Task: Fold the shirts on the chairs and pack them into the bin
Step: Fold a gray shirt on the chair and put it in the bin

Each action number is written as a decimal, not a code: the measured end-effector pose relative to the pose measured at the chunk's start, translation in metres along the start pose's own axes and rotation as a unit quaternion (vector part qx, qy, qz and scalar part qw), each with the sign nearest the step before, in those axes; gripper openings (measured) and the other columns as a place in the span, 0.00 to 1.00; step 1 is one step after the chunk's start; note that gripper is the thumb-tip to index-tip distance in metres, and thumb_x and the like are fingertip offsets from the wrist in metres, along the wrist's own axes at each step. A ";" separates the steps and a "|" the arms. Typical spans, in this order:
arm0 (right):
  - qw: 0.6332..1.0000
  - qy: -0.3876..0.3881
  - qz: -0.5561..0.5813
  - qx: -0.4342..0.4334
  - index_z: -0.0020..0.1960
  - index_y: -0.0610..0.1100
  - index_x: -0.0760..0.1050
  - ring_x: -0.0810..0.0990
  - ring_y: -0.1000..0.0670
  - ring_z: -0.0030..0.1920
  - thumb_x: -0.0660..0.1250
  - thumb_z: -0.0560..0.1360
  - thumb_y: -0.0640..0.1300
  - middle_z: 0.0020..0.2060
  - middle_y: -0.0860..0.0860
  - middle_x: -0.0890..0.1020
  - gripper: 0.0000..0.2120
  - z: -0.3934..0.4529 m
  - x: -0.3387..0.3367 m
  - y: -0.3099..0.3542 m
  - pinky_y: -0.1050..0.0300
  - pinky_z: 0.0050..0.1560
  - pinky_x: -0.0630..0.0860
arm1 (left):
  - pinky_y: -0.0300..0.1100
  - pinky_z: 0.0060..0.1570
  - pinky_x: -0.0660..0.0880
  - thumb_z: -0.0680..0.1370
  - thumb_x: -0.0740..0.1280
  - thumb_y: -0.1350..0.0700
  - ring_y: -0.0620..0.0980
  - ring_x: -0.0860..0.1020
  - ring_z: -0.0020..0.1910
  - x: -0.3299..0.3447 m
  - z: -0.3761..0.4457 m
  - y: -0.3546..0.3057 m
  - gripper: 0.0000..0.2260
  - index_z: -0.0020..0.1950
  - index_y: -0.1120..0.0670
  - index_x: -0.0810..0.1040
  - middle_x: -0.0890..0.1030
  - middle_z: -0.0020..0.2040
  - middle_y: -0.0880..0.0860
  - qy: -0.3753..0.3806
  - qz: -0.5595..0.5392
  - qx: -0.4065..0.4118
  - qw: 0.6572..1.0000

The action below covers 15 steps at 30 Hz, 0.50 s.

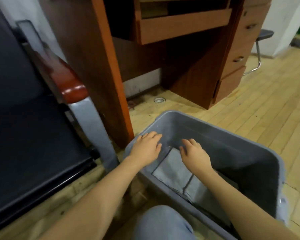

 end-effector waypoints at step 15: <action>0.965 -0.044 0.024 -0.257 0.63 0.44 0.73 0.77 0.46 0.54 0.56 0.81 0.47 0.53 0.48 0.76 0.14 -0.038 -0.012 0.263 0.48 0.50 0.76 | 0.44 0.65 0.62 0.82 0.57 0.52 0.48 0.68 0.66 -0.165 -0.219 0.143 0.19 0.72 0.51 0.66 0.69 0.69 0.49 -0.182 0.033 -0.147 0.972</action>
Point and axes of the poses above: each hand's wrist, its own z-axis towards the middle knuckle, its own x-axis out of the palm, y = z × x, the point moved 2 cm from there along z, towards the middle knuckle
